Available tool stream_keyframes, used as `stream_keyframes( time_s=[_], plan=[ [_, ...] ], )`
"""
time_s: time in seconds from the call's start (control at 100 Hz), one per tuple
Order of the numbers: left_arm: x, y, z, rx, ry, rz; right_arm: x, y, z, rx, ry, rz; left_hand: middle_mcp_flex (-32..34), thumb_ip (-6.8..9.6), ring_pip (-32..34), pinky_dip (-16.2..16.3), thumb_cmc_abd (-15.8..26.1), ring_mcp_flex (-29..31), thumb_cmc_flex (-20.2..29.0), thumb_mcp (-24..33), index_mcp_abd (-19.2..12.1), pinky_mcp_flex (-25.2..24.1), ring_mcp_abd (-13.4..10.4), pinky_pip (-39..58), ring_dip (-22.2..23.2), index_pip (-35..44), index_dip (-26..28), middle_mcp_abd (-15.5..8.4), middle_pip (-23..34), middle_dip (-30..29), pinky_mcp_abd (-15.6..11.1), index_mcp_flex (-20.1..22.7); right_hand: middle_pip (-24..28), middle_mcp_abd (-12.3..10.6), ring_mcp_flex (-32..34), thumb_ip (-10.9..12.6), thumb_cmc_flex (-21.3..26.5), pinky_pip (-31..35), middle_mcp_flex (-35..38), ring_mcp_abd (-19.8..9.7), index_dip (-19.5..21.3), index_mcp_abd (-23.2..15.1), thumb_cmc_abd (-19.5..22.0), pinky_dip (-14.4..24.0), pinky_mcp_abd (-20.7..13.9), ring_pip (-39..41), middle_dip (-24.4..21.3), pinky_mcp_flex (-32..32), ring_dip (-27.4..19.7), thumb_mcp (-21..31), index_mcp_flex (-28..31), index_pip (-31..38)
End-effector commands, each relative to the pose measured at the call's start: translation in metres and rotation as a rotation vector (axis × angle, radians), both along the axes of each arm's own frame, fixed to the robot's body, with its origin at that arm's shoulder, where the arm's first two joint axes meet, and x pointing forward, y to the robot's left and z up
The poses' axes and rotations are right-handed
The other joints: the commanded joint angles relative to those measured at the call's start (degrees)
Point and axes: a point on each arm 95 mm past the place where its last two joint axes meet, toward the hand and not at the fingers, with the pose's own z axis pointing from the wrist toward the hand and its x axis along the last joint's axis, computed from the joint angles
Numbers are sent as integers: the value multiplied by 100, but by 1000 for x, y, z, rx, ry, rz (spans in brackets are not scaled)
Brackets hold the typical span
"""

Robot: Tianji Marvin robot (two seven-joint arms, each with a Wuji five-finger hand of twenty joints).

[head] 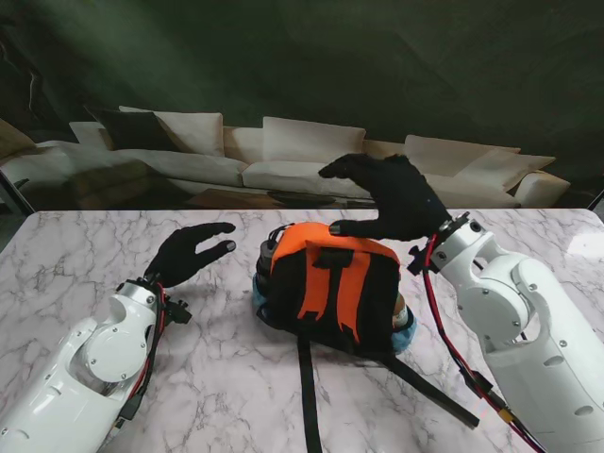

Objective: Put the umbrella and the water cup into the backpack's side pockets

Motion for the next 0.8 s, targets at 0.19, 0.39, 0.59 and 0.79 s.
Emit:
stream_keyframes(
  time_s=[0.19,0.39,0.59,0.79],
  plan=[
    [-1,-1,0,-10,-3,-3,-18,-46,28,158,-189,-147,-184,149,-24,136,316,-78,82,-5,33,-92,-92,-99,71,-38,4,-102,2,-21,-10,-44,202,-107,354,360,1559,508,626,-380,28,-157,743,161,-308,274,53,317,49,-290,468,371],
    [-1,-1,3,-30,-44,3,-35,-80,3,270,-190,-257,-64,160,53,182,362,27,150,9,43,-60,-114,-40,112,27,27,-139,98,24,14,62,264,-184,601,239,962,631,1016,-418,-39,-282,482,189,-316,407,82,408,134,327,845,604],
    [-1,-1,3,-44,-49,14,-43,-92,-46,297,-108,-338,-74,162,79,204,382,45,166,0,56,-67,-121,-14,131,-18,4,-147,153,44,22,-64,245,-203,647,230,845,637,1133,-442,-67,-279,507,204,-317,415,76,389,164,271,887,620],
    [0,-2,0,-51,-33,21,-39,-80,-93,337,14,-405,-57,164,89,210,388,58,174,-1,54,-77,-130,-12,140,3,4,-161,190,51,51,-37,219,-160,620,222,794,618,1112,-367,-111,-206,634,211,-336,386,75,367,181,158,801,592]
  ],
)
